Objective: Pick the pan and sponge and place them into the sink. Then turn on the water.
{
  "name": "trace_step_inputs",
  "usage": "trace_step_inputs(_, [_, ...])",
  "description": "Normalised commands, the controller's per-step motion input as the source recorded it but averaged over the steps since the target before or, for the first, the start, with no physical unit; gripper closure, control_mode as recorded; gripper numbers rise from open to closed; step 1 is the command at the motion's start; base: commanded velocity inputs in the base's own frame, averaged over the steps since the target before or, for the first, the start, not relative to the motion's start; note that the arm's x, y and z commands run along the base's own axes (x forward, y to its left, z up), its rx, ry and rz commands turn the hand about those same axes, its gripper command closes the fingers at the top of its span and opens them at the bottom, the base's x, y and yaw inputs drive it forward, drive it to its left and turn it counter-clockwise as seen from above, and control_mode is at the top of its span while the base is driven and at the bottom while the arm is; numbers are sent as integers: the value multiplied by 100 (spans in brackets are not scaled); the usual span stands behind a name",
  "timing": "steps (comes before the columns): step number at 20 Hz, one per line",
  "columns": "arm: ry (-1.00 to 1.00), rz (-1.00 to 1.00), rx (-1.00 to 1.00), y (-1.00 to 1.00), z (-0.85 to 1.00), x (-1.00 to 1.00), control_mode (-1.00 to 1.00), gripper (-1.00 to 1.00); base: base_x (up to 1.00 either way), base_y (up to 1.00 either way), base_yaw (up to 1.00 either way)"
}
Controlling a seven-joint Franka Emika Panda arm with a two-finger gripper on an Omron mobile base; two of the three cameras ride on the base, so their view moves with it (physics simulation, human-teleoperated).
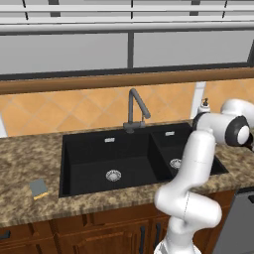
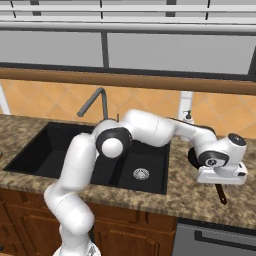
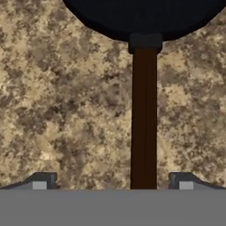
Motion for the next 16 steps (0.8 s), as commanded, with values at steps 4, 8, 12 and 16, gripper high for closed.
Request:
trace_step_inputs(4, [0,1,1,-19,-23,12,-100,-100,0,0,0])
trace_step_inputs(8, [0,2,1,-23,-21,8,-100,-100,0,0,0])
trace_step_inputs(12, [0,1,1,-17,-28,8,-100,-100,0,0,0])
trace_step_inputs(16, [1,1,0,-10,-29,1,-100,-100,0,0,0])
